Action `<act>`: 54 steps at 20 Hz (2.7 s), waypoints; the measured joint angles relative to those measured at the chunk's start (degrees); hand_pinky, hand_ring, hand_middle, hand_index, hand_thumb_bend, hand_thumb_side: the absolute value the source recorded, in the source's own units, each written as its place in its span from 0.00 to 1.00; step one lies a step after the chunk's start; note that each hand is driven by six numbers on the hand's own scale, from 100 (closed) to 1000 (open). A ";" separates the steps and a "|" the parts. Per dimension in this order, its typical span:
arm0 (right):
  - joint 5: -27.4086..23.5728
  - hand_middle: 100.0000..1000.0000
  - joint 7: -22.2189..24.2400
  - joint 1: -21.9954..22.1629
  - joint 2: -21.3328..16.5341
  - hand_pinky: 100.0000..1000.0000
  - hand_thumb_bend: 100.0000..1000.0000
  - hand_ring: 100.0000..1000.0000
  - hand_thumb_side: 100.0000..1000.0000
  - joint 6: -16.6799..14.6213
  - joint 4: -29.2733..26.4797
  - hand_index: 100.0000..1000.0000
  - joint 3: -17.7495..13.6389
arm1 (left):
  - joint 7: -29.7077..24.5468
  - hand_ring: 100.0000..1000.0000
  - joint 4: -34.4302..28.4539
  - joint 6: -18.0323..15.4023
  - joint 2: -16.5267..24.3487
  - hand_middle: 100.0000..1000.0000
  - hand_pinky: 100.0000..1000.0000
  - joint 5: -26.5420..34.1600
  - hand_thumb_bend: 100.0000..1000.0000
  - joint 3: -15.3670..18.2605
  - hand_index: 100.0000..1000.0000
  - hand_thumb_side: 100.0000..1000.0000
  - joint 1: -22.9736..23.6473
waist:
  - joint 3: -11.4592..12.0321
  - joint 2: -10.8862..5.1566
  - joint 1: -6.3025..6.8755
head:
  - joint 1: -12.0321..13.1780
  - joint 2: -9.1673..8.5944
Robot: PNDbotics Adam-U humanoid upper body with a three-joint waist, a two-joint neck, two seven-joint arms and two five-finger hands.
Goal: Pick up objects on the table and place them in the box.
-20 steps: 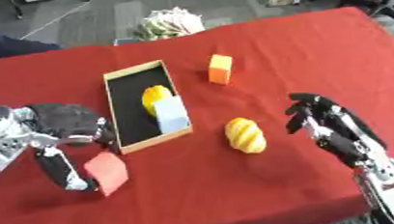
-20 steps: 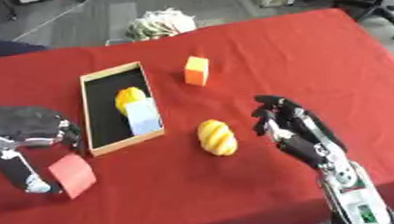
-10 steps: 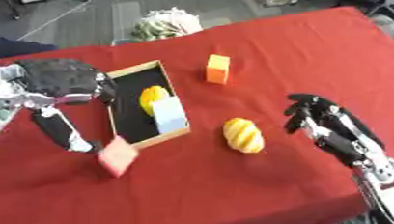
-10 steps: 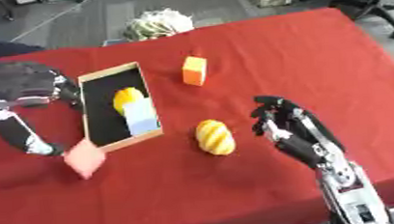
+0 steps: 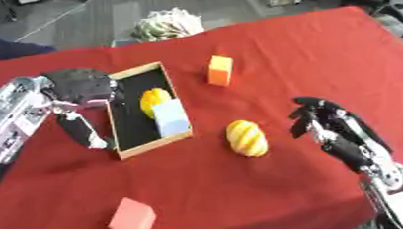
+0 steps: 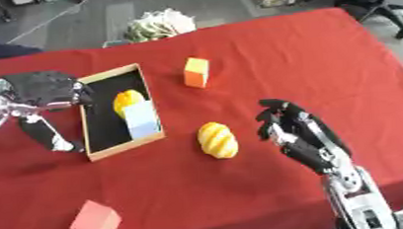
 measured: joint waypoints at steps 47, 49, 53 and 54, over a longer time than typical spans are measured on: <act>0.06 0.57 0.24 -0.32 -0.01 0.49 0.00 0.51 0.34 0.18 0.08 0.82 0.03 | -12.67 0.70 -22.27 4.23 9.56 0.69 0.82 14.81 0.57 -13.86 0.87 0.35 10.25 | -0.49 0.00 0.02 | -0.87 0.00; 0.07 0.57 0.24 -0.32 -0.01 0.49 0.00 0.51 0.34 0.18 0.08 0.81 0.02 | -12.65 0.66 -22.10 4.22 9.44 0.64 0.79 13.86 0.55 -13.74 0.84 0.28 10.78 | -0.53 0.00 0.02 | -0.89 0.00; 0.07 0.57 0.23 -0.32 -0.01 0.49 0.00 0.51 0.34 0.19 0.14 0.81 0.01 | -12.79 0.52 -21.89 4.36 8.73 0.48 0.69 13.91 0.24 -12.40 0.70 0.27 11.37 | -0.52 0.00 0.02 | -0.94 0.00; 0.07 0.57 0.23 -0.32 -0.01 0.49 0.00 0.51 0.34 0.19 0.18 0.82 0.01 | -12.89 0.49 -21.90 4.46 8.51 0.45 0.67 14.64 0.16 -11.96 0.68 0.26 11.42 | -0.47 0.00 0.02 | -0.96 0.00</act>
